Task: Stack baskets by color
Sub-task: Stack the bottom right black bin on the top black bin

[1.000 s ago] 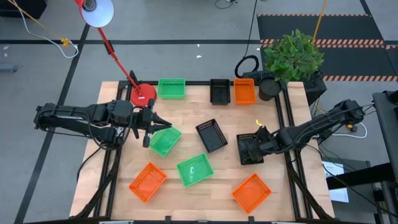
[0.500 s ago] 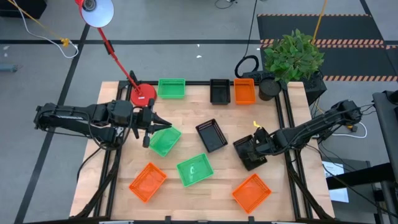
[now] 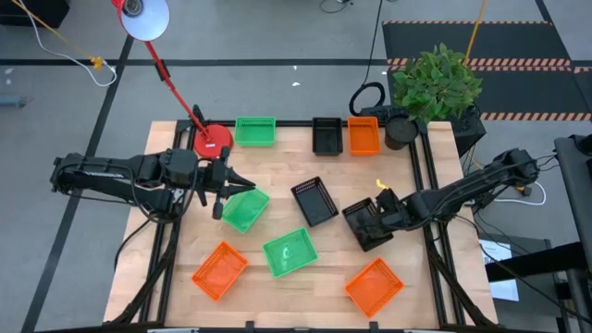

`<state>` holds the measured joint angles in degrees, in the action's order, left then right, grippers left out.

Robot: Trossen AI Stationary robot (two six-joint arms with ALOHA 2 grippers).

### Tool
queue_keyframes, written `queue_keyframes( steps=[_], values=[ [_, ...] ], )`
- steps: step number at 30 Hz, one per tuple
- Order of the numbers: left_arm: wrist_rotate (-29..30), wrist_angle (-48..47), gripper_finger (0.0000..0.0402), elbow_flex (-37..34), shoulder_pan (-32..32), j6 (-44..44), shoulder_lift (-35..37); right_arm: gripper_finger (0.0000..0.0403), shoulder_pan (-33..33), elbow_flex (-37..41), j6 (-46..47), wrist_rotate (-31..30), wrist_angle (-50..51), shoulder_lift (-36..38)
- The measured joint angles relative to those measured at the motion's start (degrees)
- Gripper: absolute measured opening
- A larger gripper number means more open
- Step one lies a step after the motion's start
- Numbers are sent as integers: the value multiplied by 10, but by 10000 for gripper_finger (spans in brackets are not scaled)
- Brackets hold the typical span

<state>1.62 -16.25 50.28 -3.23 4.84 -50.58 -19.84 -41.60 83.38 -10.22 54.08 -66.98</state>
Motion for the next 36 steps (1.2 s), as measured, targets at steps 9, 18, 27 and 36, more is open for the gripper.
queue_keyframes(
  steps=[9, 18, 27, 36],
  values=[
    [0, 0, 35, 0, 0, 6, 0, 4, 0, -21, 13, -21, 7, 67],
    [0, 0, 35, 0, 0, 7, 0, 1, 29, -52, -51, -63, 13, 87],
    [0, 0, 35, 0, 0, 7, 0, 1, 60, -26, -71, -58, 14, 82],
    [0, 0, 35, 0, 0, 7, 0, 19, 64, 20, -45, -27, -7, 81]
  ],
)
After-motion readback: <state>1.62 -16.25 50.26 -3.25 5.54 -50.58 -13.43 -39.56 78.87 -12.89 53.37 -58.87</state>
